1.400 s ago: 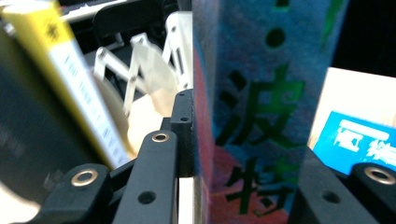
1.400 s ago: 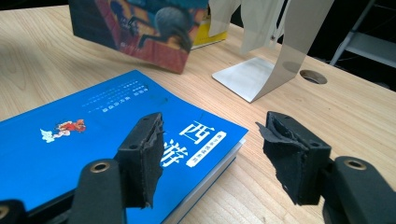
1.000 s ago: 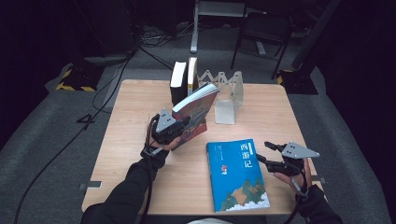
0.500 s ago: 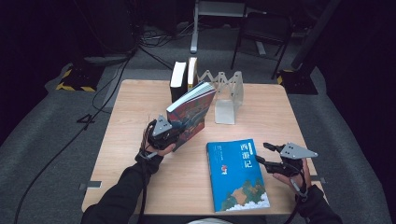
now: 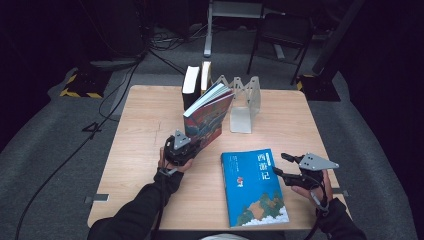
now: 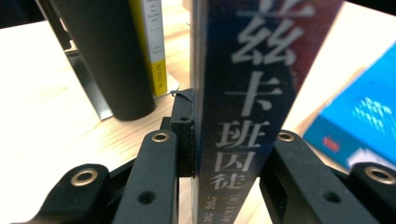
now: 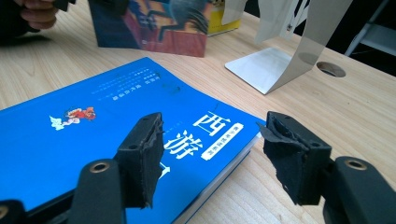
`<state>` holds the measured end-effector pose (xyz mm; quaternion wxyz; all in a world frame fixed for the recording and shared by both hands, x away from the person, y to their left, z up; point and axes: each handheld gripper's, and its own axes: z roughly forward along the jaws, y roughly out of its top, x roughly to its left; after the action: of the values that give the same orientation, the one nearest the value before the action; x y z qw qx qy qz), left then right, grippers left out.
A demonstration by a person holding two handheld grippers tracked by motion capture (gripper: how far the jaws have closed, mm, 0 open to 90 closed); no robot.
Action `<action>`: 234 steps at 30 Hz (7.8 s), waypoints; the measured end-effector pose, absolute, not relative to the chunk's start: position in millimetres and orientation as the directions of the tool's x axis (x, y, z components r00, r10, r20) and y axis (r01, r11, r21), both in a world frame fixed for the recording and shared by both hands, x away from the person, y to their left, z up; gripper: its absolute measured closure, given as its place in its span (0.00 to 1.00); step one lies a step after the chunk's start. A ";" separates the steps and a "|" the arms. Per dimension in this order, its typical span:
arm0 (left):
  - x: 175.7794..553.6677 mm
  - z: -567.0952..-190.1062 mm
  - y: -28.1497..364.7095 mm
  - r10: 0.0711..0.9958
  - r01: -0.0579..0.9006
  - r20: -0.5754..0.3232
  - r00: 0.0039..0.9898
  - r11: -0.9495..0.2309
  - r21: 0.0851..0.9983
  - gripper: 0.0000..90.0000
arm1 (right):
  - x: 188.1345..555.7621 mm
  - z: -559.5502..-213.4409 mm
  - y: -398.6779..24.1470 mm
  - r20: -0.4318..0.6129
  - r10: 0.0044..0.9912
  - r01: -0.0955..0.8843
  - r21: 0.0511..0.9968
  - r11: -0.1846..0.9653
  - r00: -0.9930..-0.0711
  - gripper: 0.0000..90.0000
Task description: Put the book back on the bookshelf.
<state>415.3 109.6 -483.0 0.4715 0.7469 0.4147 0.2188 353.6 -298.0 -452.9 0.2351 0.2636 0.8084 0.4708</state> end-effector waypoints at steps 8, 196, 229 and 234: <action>428.8 -484.3 81.4 0.870 0.434 -0.096 0.485 -0.144 0.889 0.82 | 354.1 -454.1 -299.0 -0.126 0.650 0.212 0.884 0.416 -0.749 0.42; 310.3 -503.9 97.3 0.332 0.251 -0.013 0.943 -0.685 0.684 0.18 | 267.4 -489.4 -296.8 0.038 0.444 0.327 0.733 0.597 -0.895 0.20; 344.9 -503.9 88.8 0.380 0.283 -0.009 0.925 -0.671 0.686 0.18 | 324.0 -466.5 -307.7 0.091 0.554 0.425 0.747 0.511 -0.827 0.33; 355.0 -503.7 80.1 0.393 0.292 -0.010 0.920 -0.666 0.686 0.17 | 342.6 -475.9 -299.4 0.137 0.563 0.476 0.712 0.516 -0.815 0.24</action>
<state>355.0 80.1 -503.7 0.3628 0.9101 0.1880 0.0694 342.6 -299.4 -475.9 0.0555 0.2988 0.8689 0.3907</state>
